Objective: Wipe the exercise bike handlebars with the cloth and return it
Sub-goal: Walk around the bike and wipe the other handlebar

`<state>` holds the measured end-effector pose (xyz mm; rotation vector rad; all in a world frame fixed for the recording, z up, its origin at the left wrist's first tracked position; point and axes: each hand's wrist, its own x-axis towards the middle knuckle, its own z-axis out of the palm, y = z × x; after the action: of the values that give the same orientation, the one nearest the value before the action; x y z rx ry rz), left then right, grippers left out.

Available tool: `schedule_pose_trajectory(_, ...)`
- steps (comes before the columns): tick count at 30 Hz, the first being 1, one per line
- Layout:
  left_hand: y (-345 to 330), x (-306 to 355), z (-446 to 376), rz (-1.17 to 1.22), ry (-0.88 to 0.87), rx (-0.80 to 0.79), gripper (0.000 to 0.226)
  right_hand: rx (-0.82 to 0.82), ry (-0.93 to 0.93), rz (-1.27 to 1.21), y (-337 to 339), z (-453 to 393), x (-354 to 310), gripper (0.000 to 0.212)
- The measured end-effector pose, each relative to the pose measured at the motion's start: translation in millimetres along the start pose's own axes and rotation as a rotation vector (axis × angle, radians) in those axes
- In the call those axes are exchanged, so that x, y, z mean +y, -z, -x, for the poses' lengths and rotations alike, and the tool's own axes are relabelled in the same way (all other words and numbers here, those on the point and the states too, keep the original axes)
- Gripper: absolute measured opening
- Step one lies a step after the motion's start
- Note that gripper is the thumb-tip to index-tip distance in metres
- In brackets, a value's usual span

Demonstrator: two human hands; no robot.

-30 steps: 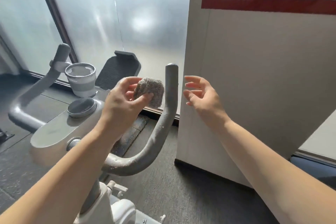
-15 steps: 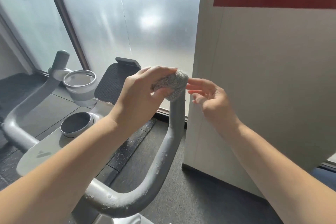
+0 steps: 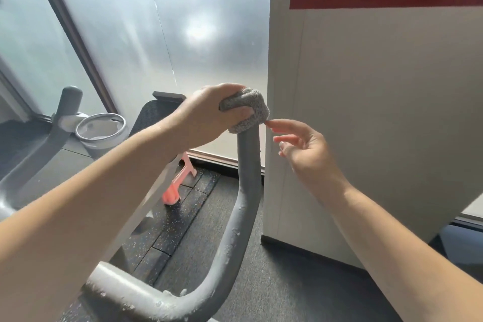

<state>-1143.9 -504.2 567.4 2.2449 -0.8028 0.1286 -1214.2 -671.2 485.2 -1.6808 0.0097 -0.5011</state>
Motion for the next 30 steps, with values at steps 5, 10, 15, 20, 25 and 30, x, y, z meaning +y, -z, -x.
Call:
schedule_pose_trajectory(5, 0.2, -5.0, -21.3, 0.633, 0.241, -0.257, 0.015, 0.075, -0.046, 0.041, 6.6, 7.5, 3.3, 0.046)
schedule_pose_trajectory(10, -9.7, -22.8, -16.3, 1.073, 0.466, -0.403, 0.032, 0.070, -0.054, 0.056, 4.4, 15.2, 3.7, 0.049)
schedule_pose_trajectory(15, -16.4, -32.1, -3.0, 1.193, 0.540, -0.314, 0.037, 0.057, -0.061, 0.060, 0.3, 19.2, 3.0, 0.048)
schedule_pose_trajectory(20, -20.5, -22.8, 19.5, 1.141, 0.570, -0.037, 0.028, 0.032, -0.042, 0.058, -0.4, 18.8, 3.8, 0.047)
schedule_pose_trajectory(25, -20.6, -14.8, 54.1, 0.924, 0.443, 0.145, 0.012, -0.037, 0.023, 0.043, -0.4, 16.1, 2.1, 0.048)
schedule_pose_trajectory(30, -20.4, -11.0, 90.0, 0.495, 0.341, 0.046, 0.028, -0.079, 0.069, 0.010, -8.2, 12.6, -0.5, 0.054)
